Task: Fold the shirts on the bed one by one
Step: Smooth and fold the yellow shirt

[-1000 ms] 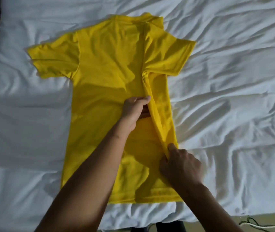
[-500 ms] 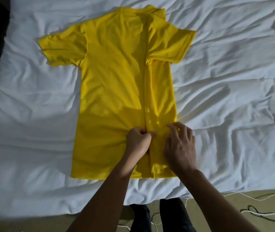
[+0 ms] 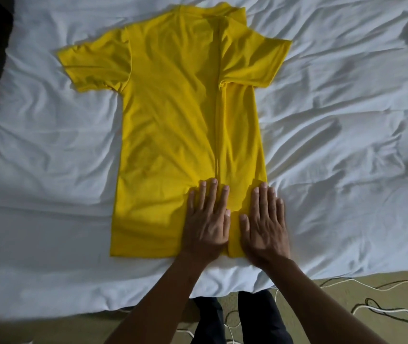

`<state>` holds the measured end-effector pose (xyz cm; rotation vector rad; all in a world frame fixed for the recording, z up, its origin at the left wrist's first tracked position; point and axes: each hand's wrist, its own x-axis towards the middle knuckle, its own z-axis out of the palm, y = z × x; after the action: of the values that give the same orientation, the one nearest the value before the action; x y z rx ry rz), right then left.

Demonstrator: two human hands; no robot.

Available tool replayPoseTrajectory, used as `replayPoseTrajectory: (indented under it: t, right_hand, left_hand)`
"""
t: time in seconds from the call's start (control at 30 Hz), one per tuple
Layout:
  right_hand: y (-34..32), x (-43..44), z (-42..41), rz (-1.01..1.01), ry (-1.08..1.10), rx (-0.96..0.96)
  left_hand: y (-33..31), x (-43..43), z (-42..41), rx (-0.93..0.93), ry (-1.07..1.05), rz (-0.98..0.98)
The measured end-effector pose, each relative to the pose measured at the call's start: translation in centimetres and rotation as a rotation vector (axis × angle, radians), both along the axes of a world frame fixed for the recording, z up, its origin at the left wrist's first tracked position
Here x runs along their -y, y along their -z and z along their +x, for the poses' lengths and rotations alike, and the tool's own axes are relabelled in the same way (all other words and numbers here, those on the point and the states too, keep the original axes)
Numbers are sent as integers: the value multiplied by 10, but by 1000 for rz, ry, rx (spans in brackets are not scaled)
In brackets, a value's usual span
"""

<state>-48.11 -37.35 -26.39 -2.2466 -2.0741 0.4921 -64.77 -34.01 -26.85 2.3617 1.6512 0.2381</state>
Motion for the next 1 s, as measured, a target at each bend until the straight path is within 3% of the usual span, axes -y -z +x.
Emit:
replayPoseTrajectory:
  t: [0.33,0.7,0.87,1.0]
  right_hand:
    - [-20,-15,-6,52,9,-67]
    - [-40,-182,-72,191,-227,-113]
    - [-37,-258,-110,251,-325,-117]
    - [-30,-333,-147,288,-345,-97]
  left_hand:
    - [-13,-41,-26,72,-202,132]
    - [-15,-190,-89,-24,-528,311]
    - [-17,-243,-117,-94,-763,117]
    - [-9,-283,-137,86,-911,50]
